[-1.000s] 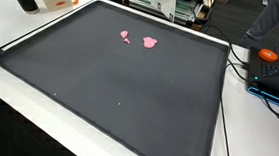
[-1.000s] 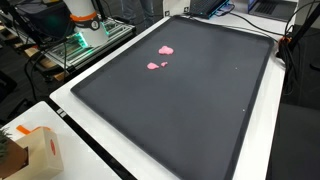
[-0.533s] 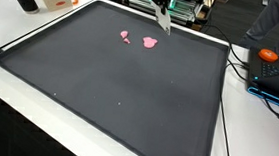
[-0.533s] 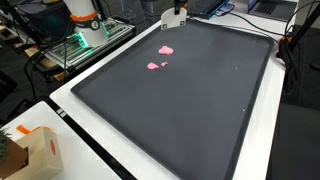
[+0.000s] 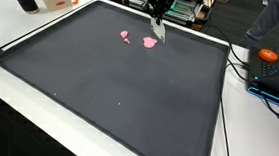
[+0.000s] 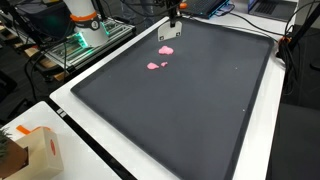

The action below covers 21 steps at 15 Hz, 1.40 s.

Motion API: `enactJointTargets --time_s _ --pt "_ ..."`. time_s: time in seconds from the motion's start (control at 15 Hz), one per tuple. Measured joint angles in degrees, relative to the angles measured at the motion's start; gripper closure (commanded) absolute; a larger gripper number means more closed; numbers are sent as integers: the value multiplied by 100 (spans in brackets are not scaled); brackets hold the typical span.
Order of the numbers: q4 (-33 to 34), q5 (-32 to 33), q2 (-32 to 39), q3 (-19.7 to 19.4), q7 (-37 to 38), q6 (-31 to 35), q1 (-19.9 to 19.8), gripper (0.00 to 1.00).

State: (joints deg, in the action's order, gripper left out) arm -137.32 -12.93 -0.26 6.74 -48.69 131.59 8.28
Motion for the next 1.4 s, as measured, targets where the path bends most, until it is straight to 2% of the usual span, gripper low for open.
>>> enactJointTargets --time_s 0.33,0.8,1.4 --pt "-332 -5 13 -18 -316 428 -97 99" --pt "-535 85 173 -39 -362 855 -202 99" --pt "-544 455 296 -49 -338 906 -257 99"
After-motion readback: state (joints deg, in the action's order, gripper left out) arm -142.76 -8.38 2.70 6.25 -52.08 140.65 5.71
